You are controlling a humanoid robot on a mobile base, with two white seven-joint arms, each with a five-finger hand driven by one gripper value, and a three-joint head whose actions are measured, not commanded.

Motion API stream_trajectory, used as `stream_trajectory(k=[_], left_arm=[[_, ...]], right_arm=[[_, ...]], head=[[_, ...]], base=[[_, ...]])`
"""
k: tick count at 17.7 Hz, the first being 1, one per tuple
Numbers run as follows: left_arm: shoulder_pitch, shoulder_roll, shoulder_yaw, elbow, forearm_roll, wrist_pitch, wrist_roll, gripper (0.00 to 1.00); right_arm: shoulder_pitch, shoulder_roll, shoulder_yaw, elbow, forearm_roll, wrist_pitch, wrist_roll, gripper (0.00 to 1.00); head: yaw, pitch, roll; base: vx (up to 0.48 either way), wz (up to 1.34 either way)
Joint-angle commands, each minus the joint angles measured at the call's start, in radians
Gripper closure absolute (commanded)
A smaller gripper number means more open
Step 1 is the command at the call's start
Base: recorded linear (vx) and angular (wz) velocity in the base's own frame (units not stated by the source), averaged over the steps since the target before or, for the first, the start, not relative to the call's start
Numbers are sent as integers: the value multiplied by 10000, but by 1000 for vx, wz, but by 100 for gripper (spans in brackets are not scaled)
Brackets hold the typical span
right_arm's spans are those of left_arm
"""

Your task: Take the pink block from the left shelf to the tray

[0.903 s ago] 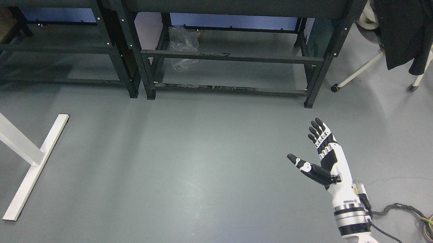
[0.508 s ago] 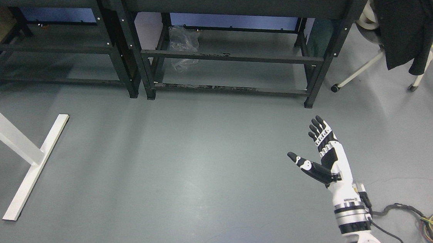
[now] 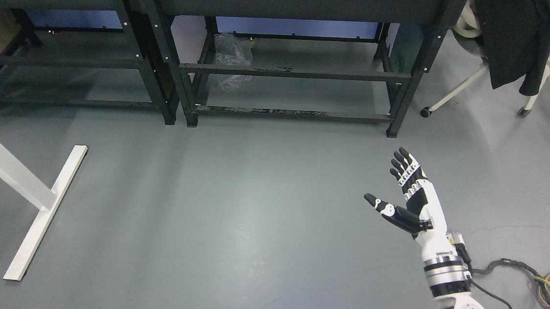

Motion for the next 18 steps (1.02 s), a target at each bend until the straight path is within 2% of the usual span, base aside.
stream_trajectory(k=[1, 3, 5, 8, 11, 13, 16, 18], left_arm=[[-291, 175, 0, -175, 0, -6, 5, 0], [-291, 175, 0, -175, 0, -6, 5, 0], [-291, 175, 0, -175, 0, -6, 5, 0], [-291, 175, 0, -175, 0, -6, 5, 0], [-291, 175, 0, -175, 0, -6, 5, 0], [-307, 175, 0, -175, 0, -6, 5, 0], [-307, 175, 0, -175, 0, -6, 5, 0], [-291, 175, 0, -175, 0, -6, 5, 0]], right_arm=[[5, -175, -107, 14, 1, 42, -89, 0], [5, -175, -92, 14, 307, -19, -654, 0], [5, -175, -122, 14, 1330, -80, -1085, 1], [-301, -175, -153, 14, 4073, -96, -1896, 1], [-639, -175, -77, 14, 7583, -96, -3078, 1], [-746, -175, -61, -17, 8968, -218, -3219, 1], [-824, -246, -61, -32, 10169, -662, -3311, 1], [-824, -307, -46, -32, 10097, -679, -3357, 1]], head=[[0, 0, 0], [0, 0, 0], [0, 0, 0], [0, 0, 0], [0, 0, 0], [0, 0, 0], [0, 0, 0], [0, 0, 0]], base=[[0, 0], [0, 0], [0, 0], [0, 0], [0, 0], [0, 0], [10, 1], [62, 53]])
